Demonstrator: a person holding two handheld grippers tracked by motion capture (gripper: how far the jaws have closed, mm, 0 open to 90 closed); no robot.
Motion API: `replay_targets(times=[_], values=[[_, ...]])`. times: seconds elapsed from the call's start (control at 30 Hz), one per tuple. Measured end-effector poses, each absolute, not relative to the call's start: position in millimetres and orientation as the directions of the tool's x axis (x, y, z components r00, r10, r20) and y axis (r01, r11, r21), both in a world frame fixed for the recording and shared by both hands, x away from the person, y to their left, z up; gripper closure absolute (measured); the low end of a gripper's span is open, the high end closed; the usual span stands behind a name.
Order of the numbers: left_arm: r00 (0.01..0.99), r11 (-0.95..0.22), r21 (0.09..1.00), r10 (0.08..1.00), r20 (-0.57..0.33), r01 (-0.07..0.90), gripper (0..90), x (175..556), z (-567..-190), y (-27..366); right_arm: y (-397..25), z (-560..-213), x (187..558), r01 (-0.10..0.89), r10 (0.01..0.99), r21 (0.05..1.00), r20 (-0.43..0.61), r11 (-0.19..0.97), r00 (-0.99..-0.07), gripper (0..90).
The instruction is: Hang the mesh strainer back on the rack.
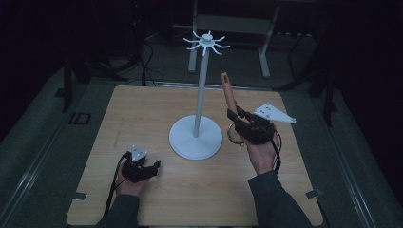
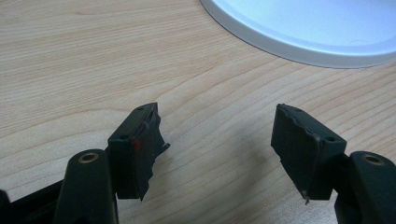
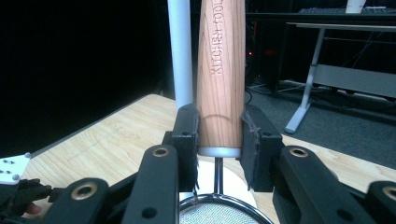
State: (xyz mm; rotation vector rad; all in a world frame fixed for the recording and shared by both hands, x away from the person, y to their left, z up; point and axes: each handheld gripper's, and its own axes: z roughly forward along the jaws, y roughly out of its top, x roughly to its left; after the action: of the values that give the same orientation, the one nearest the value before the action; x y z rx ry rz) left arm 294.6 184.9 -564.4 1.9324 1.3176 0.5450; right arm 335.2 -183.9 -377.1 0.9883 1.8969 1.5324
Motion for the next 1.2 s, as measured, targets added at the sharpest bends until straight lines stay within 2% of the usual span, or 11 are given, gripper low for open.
replay_targets(times=[1.2], values=[[0.386,-0.212,0.759,0.921,-0.055,0.615,33.2,294.6,-564.6,184.9,-177.3,-363.5,334.1,0.197,0.781,0.976,0.052,0.091,-0.622,69.9]])
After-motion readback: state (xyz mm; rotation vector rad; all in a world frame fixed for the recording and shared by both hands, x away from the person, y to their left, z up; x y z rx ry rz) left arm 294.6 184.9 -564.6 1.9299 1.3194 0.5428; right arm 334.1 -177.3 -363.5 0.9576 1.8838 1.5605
